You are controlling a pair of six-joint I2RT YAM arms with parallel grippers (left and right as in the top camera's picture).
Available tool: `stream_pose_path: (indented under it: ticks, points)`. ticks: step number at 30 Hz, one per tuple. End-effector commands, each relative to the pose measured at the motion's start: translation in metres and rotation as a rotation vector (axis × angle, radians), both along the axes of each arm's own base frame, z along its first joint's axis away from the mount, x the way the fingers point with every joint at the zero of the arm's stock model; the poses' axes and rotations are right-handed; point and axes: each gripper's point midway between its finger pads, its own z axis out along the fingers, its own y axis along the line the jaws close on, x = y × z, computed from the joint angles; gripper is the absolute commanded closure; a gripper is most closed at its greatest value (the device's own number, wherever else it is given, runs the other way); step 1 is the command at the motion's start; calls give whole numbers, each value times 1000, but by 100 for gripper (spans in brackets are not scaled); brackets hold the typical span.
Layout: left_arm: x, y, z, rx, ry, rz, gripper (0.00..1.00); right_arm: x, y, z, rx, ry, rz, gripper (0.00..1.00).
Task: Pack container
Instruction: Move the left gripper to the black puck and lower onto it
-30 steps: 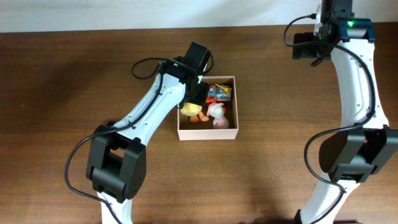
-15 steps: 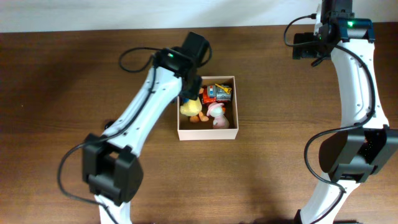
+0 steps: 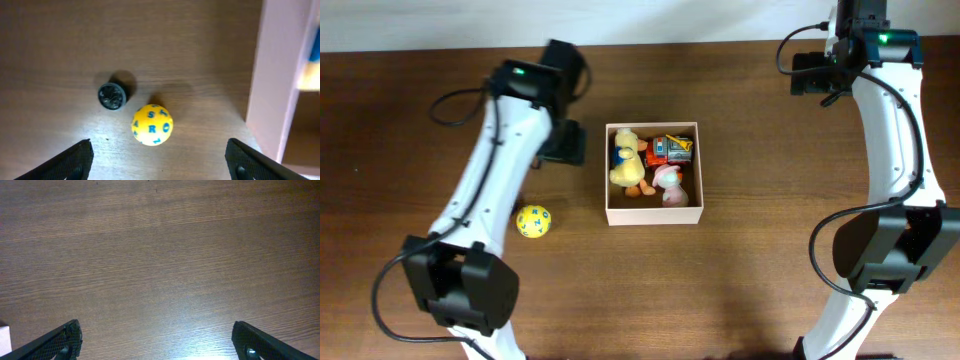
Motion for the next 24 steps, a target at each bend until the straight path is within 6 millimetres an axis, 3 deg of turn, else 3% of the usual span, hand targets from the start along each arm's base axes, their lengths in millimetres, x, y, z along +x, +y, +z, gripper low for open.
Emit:
stream_pose_path:
  ticks: [1, 5, 10, 18, 24]
  points:
    - [4, 19, 2, -91, -13, 109, 13, -3, -3, 27, -20, -58, -8, 1]
    - [7, 41, -8, -120, -8, 174, 13, -3, -3, 27, -20, -58, -8, 1]
    - [0, 46, -24, -114, 32, 187, 13, -3, -3, 27, -20, -58, -8, 1]
    - [-38, 68, -89, -105, 173, 346, 13, -3, -3, 27, -20, -58, -8, 1]
    - [-29, 90, -105, -168, 121, 436, 13, -3, -3, 27, -20, -58, -8, 1]
